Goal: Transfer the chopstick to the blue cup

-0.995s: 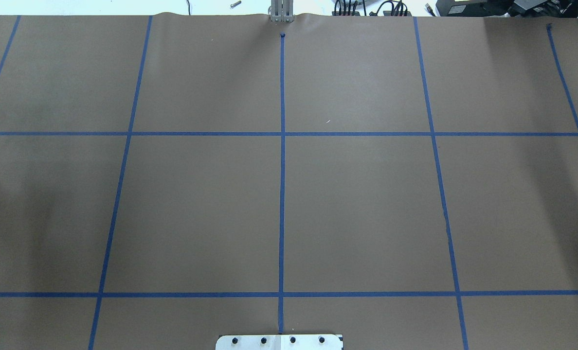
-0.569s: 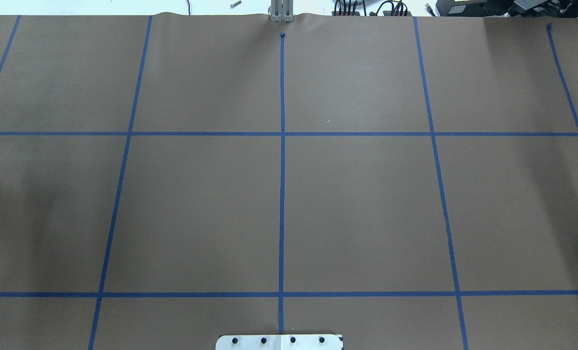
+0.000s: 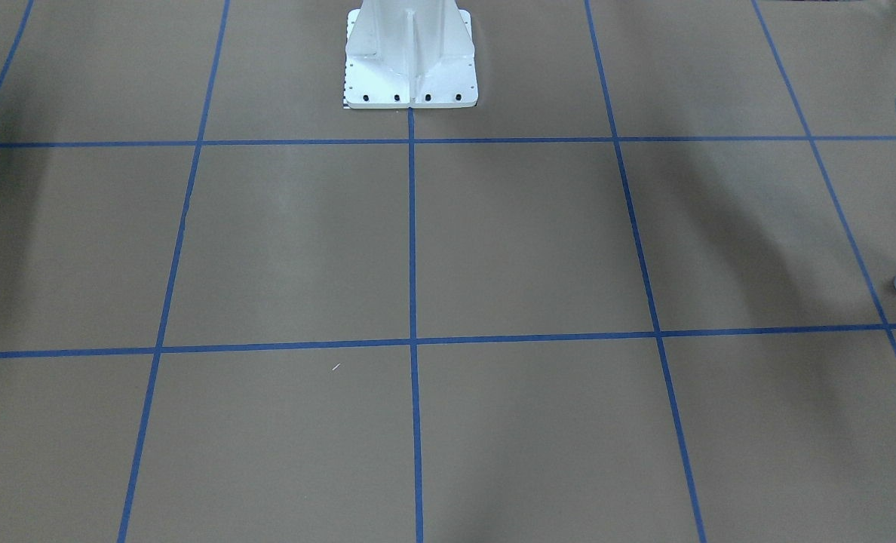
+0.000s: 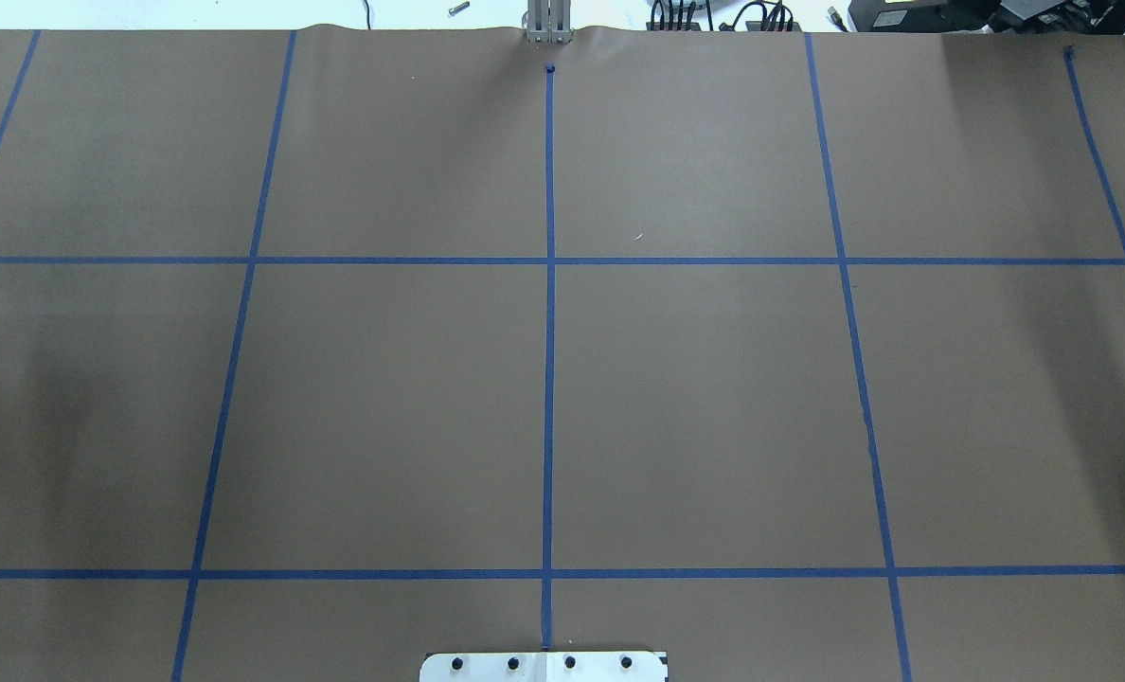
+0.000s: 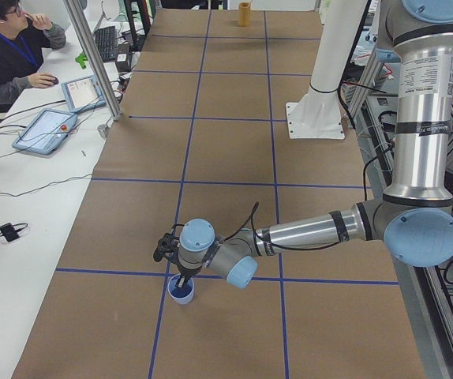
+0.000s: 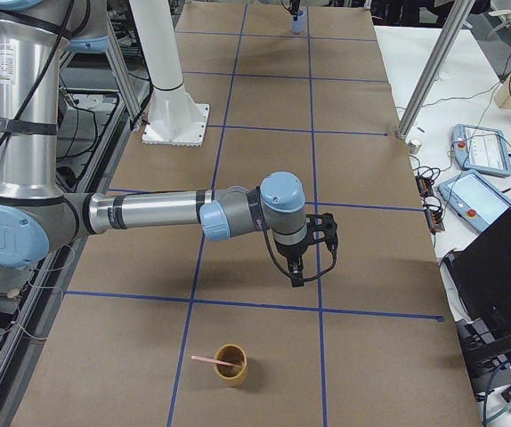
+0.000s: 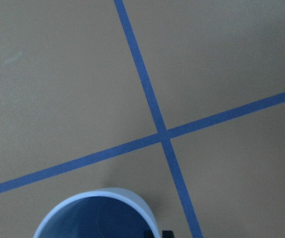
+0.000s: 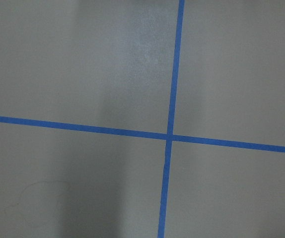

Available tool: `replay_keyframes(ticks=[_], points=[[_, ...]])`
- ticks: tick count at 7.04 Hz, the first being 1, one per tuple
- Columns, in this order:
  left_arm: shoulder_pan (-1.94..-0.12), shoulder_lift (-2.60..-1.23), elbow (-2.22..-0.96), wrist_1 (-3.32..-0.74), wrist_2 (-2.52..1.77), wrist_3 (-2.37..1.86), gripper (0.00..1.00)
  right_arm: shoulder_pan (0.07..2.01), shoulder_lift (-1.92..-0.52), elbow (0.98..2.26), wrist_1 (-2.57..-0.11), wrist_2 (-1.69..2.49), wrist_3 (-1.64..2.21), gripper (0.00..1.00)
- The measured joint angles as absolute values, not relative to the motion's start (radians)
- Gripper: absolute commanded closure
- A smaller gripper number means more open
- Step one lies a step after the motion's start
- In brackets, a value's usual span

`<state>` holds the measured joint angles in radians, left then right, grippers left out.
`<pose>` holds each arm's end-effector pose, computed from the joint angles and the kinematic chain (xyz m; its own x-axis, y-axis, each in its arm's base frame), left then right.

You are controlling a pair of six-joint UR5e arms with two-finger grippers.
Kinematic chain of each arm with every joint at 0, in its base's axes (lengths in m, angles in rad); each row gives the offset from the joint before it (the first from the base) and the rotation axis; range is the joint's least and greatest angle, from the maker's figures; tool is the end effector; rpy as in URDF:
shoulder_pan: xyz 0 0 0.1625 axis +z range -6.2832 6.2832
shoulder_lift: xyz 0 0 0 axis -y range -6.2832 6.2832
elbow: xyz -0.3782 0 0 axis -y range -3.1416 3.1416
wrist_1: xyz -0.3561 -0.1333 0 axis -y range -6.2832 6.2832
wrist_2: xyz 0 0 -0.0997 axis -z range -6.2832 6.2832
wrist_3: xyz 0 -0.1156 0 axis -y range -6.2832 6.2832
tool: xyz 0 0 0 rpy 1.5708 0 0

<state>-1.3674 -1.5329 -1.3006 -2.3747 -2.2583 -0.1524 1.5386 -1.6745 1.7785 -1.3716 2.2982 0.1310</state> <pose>0.0332 -0.4579 0.6796 0.7148 0.3158 -0.6239 -0.0700 0.9201 0.3855 0.0424 -0.4375 0.5543 0.7378 -0.0960 0.6682 -0.0662 0.9748 0.2131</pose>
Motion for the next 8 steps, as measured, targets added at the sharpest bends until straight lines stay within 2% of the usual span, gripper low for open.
replay_keyframes(ticks=[3,5,6,8], points=[[-1.376,-1.527,-1.447,-2.283,-2.334,-0.161,1.00,1.539,-1.685,1.776,-1.348,2.299,0.133,0.00],[-1.361,-1.545,-1.668,-2.027,-2.302,-0.213,1.00,1.539,-1.689,1.775,-1.347,2.300,0.134,0.00],[-1.322,-1.568,-1.777,-1.912,-2.275,-0.303,1.00,1.539,-1.692,1.775,-1.347,2.300,0.134,0.00],[-1.167,-1.685,-1.896,-1.770,-2.195,-0.578,1.00,1.539,-1.696,1.772,-1.347,2.301,0.134,0.00]])
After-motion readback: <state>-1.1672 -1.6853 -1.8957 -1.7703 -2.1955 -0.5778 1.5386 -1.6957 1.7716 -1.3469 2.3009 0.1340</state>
